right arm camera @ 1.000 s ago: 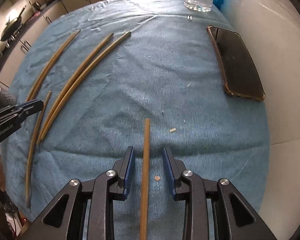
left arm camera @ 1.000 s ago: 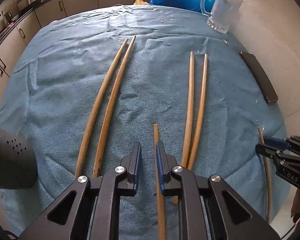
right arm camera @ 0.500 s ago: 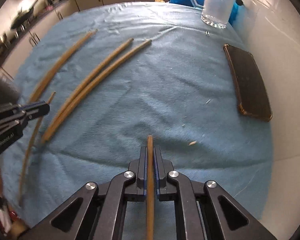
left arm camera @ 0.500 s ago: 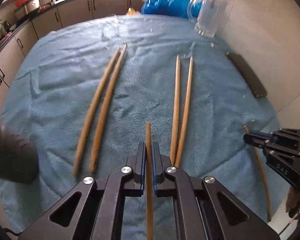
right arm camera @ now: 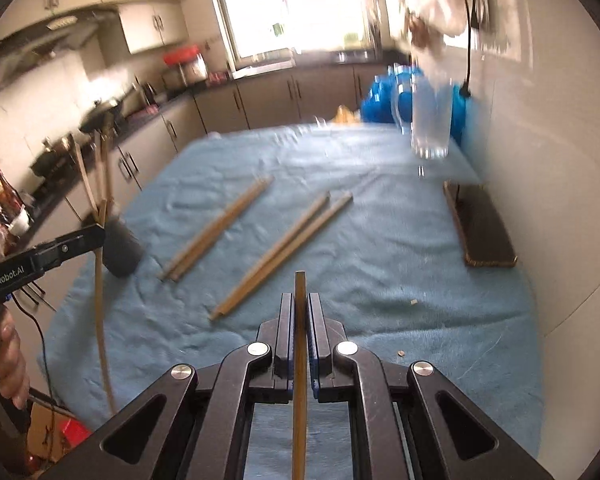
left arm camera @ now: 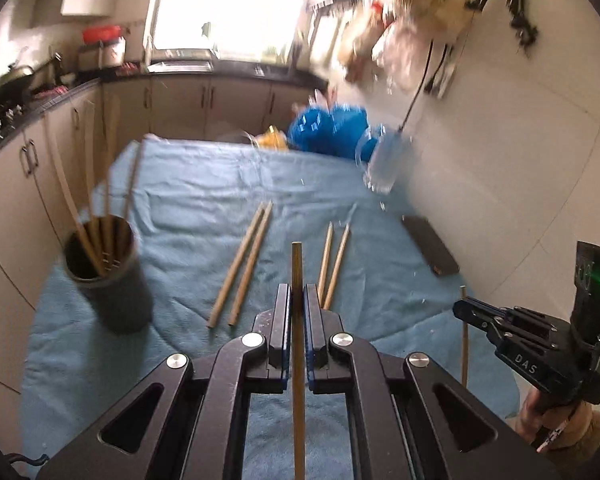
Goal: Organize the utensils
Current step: 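Lift both held chopsticks and carry them over the grey holder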
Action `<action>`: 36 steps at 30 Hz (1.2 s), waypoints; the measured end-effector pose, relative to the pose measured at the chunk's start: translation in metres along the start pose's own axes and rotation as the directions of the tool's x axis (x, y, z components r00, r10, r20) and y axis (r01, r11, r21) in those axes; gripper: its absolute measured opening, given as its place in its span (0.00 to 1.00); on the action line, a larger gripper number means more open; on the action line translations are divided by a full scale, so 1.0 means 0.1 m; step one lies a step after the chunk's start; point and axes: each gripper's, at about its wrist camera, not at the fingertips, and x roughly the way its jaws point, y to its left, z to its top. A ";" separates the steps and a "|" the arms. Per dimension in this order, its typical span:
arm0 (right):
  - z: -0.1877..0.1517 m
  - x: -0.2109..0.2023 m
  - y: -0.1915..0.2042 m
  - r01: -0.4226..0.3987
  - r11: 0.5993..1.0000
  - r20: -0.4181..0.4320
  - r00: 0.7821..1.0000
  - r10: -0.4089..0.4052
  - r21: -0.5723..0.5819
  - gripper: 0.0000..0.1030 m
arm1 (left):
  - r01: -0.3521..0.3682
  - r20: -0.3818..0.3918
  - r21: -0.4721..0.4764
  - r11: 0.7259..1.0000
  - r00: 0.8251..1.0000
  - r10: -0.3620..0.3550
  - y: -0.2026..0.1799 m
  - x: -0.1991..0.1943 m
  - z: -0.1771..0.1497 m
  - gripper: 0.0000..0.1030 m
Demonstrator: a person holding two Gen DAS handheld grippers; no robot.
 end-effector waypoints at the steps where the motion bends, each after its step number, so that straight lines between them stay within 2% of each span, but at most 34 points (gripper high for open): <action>1: 0.02 -0.08 0.05 -0.002 1.000 0.026 1.000 0.002 -0.004 0.06 | 0.002 0.018 -0.007 1.000 1.000 -0.002 0.00 -0.08 -0.01 0.05; 9: 0.01 -0.49 0.46 -0.003 0.998 0.169 0.986 0.015 -0.070 0.06 | -0.022 0.146 -0.042 0.999 0.989 0.027 0.09 -0.66 -0.16 0.05; 18: 0.05 -0.80 0.83 -0.035 0.991 0.259 0.963 0.068 -0.128 0.06 | -0.053 0.255 -0.047 0.997 0.965 0.064 0.16 -1.21 -0.21 0.05; 26: 0.31 -0.81 1.08 -0.074 0.987 0.301 0.947 0.115 -0.145 0.06 | -0.021 0.279 -0.130 0.991 0.958 0.057 0.49 -1.37 -0.10 0.05; 36: 0.79 -0.67 1.38 -0.150 0.977 0.345 0.918 0.194 -0.149 0.06 | -0.064 0.337 -0.157 0.986 0.935 0.115 0.88 -1.47 0.28 0.05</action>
